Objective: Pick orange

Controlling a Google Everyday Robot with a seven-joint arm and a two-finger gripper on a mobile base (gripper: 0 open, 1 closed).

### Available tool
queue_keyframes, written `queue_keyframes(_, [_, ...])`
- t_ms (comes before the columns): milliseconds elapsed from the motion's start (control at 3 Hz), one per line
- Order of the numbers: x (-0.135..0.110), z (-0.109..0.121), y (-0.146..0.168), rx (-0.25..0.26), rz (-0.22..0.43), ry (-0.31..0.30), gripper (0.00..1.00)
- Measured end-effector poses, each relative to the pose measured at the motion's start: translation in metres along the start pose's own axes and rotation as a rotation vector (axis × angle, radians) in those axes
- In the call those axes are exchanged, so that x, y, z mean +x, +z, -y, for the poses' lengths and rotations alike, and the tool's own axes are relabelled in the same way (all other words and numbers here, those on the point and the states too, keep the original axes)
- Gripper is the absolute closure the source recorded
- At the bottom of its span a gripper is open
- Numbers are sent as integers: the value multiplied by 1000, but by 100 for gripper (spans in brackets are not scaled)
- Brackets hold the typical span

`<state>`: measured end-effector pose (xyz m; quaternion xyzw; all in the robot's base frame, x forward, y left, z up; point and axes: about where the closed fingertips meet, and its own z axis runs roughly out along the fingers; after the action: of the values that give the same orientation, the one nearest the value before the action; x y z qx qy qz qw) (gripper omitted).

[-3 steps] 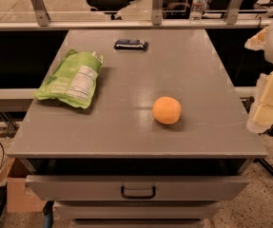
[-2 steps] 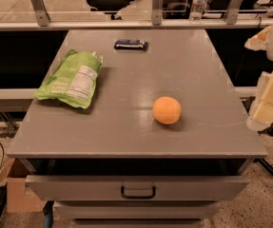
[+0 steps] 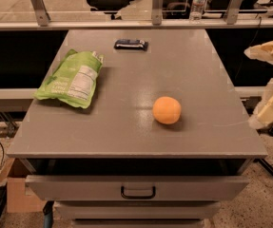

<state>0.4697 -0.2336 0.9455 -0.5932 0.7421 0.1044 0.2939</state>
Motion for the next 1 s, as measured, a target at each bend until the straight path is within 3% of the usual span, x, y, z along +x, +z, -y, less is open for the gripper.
queue_keyframes(333, [-14,-3,21,-6,144,-89,0])
queue_keyframes(667, [-29,-9,43,4,196,-142,0])
queue_keyframes(1000, [-35,-11,68,12,192,-144,0])
